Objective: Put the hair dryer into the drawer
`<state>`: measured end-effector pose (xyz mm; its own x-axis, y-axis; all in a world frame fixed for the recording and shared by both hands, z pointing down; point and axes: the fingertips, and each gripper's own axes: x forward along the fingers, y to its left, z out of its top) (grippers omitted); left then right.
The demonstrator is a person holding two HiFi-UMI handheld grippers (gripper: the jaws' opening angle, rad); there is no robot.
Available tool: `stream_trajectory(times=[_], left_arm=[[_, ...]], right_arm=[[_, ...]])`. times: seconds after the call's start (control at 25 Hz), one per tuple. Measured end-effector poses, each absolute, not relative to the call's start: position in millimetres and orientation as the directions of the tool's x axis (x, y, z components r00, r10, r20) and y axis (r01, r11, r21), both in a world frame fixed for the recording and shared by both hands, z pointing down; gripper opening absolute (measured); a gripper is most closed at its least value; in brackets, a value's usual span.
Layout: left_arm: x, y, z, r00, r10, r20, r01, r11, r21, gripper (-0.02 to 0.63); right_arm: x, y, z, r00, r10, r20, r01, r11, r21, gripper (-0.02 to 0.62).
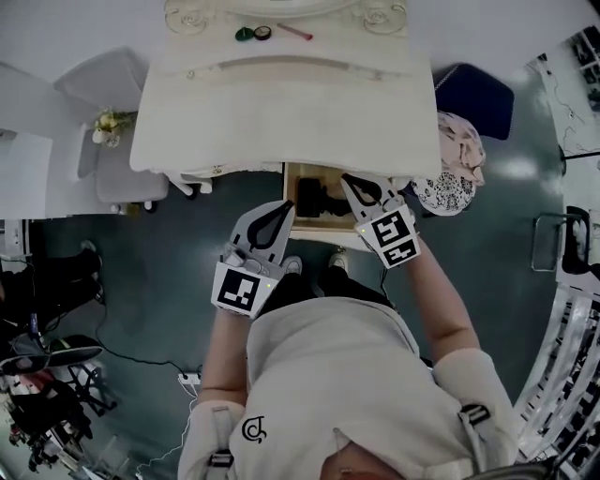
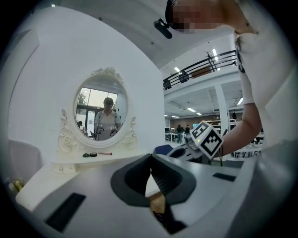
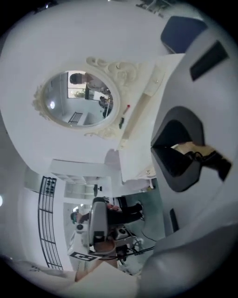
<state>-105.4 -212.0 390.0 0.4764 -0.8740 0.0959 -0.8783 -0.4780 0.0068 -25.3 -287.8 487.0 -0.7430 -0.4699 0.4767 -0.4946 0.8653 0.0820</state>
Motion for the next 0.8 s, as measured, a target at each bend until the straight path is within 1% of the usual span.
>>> stream_trajectory(times=[0.2, 0.36, 0.48, 0.6, 0.8], left_arm=[[-99, -216, 367, 0.484, -0.871, 0.087, -0.873, -0.488, -0.022, 0.014], [-99, -225, 341, 0.478, -0.877, 0.046, -0.876, -0.480, -0.043, 0.014], [-107, -226, 333, 0.456, -0.888, 0.053, -0.887, -0.458, -0.052, 0.014], [-112, -227, 330, 0.438, -0.898, 0.042, -0.898, -0.439, -0.022, 0.014], [-106, -233, 321, 0.453, -0.891, 0.027, -0.891, -0.453, -0.019, 0.014]], right_arm=[[-5, -283, 431, -0.751, -0.558, 0.353, -0.574, 0.816, 0.069, 0.008], [10, -283, 385, -0.749, -0.625, 0.223, -0.631, 0.774, 0.051, 0.008], [26, -282, 355, -0.735, -0.664, 0.135, -0.668, 0.744, 0.017, 0.006], [40, -280, 337, -0.725, -0.683, 0.084, -0.684, 0.729, 0.021, 0.006], [52, -279, 327, -0.707, -0.705, 0.053, -0.705, 0.709, 0.027, 0.005]])
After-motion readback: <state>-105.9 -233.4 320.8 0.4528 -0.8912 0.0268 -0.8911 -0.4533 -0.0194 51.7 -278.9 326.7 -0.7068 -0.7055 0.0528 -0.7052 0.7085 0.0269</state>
